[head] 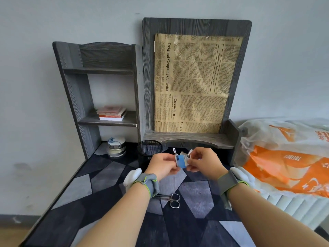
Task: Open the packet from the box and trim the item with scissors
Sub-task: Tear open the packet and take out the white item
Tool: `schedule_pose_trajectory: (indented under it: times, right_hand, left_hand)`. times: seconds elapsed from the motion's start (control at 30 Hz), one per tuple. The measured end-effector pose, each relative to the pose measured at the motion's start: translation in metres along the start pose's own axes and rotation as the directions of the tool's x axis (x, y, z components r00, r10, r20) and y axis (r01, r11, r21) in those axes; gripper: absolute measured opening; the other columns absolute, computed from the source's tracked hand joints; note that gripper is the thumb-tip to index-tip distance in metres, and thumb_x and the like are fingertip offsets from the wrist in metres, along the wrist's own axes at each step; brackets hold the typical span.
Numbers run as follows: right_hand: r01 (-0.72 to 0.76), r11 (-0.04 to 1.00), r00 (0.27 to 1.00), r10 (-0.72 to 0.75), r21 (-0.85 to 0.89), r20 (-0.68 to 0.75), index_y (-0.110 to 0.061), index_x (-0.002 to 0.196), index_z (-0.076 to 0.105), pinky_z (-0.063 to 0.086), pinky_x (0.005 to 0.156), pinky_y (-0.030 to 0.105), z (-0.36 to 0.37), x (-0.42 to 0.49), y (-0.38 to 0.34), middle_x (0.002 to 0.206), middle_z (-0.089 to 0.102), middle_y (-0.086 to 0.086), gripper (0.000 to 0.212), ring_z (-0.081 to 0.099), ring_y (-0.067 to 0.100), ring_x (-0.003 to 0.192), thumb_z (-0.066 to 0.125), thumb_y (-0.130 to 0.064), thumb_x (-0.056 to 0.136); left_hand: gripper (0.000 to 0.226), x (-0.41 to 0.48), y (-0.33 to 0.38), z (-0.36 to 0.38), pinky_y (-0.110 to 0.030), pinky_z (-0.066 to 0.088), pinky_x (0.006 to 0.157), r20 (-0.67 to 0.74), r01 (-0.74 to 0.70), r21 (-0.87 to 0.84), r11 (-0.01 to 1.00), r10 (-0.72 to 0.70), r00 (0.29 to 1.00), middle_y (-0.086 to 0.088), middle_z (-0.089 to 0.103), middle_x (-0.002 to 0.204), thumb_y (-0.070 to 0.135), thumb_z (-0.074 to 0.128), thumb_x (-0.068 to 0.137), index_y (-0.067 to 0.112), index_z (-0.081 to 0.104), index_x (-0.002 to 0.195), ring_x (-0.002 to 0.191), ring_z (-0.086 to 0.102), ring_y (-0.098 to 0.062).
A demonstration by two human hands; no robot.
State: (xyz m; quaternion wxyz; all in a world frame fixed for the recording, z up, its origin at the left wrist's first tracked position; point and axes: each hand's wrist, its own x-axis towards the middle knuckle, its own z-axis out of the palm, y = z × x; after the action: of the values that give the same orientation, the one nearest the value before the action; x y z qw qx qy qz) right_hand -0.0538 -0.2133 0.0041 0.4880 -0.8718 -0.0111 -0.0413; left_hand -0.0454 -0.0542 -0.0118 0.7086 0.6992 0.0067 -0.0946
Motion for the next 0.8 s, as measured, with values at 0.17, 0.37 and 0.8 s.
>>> schedule_pose_trajectory:
  times: [0.17, 0.37, 0.8]
  right_hand:
    - [0.136, 0.961, 0.99, -0.143, -0.241, -0.014, -0.021, 0.088, 0.066, 0.055, 0.054, 0.029, 0.005, -0.003, -0.007, 0.081, 0.069, -0.001, 0.015, 0.063, 0.013, 0.048, 0.063, -0.01, 0.079]
    - [0.316, 0.736, 0.927, -0.374, -0.599, 0.029, -0.03, 0.092, 0.073, 0.042, 0.067, 0.026, 0.008, 0.0, -0.013, 0.093, 0.066, -0.008, 0.016, 0.06, 0.015, 0.081, 0.06, -0.027, 0.083]
    - [0.527, 0.231, 0.73, -0.615, -0.818, 0.296, -0.021, 0.063, 0.063, 0.042, 0.035, 0.026, 0.013, 0.002, -0.005, 0.065, 0.056, -0.004, 0.015, 0.059, 0.018, 0.056, 0.078, -0.017, 0.063]
  left_hand:
    - [0.014, 0.004, -0.006, -0.002, -0.017, 0.053, 0.047, -0.047, -0.117, 0.221, 0.968, 0.13, 0.99, -0.011, 0.063, 0.063, -0.004, 0.063, 0.083, 0.008, 0.06, 0.076, 0.043, 0.062, -0.005]
    - [0.006, 0.003, -0.005, -0.004, -0.015, 0.05, 0.044, -0.076, -0.114, 0.253, 0.961, 0.137, 0.988, -0.01, 0.063, 0.06, -0.001, 0.067, 0.082, 0.002, 0.062, 0.085, 0.039, 0.061, -0.005]
    - [0.017, -0.001, 0.0, -0.009, -0.019, 0.053, 0.045, -0.004, 0.032, 0.105, 0.994, -0.032, 0.999, -0.001, 0.06, 0.04, -0.005, 0.063, 0.084, 0.005, 0.057, 0.071, 0.036, 0.06, -0.008]
